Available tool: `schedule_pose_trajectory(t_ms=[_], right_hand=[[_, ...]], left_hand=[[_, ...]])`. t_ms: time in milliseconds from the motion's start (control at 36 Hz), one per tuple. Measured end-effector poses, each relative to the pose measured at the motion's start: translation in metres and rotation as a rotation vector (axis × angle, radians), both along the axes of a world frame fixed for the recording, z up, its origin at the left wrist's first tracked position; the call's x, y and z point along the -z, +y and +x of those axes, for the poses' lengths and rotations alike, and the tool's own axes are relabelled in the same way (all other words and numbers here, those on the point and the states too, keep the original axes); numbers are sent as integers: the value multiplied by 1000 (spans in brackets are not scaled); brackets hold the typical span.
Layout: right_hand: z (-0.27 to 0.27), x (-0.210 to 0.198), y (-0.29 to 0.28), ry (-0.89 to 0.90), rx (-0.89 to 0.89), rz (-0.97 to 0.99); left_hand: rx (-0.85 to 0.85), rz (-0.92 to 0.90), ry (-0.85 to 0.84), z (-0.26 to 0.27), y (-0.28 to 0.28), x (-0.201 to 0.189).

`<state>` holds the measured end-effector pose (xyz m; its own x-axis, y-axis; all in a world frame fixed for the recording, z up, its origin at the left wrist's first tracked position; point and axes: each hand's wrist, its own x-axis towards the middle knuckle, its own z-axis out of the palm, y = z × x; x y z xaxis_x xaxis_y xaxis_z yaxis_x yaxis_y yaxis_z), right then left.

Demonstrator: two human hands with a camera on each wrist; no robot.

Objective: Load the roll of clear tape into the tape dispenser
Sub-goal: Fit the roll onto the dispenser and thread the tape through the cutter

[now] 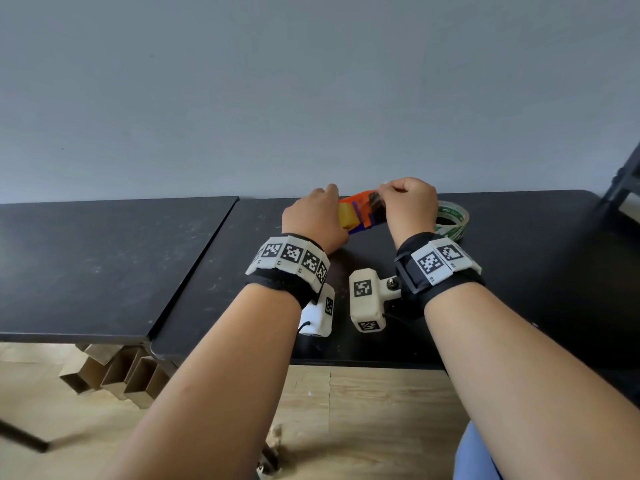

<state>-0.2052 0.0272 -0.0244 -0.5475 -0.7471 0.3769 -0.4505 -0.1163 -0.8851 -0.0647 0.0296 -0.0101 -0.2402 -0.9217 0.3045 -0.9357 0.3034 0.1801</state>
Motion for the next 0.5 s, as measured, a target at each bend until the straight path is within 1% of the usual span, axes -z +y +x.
schedule_pose_trajectory(t_ms=[306, 500], right_hand=[[-6, 10, 4, 33, -14, 104], [-5, 9, 2, 53, 21, 144]], left_hand=[[17, 28, 68, 4, 1, 3], [28, 35, 86, 5, 0, 4]])
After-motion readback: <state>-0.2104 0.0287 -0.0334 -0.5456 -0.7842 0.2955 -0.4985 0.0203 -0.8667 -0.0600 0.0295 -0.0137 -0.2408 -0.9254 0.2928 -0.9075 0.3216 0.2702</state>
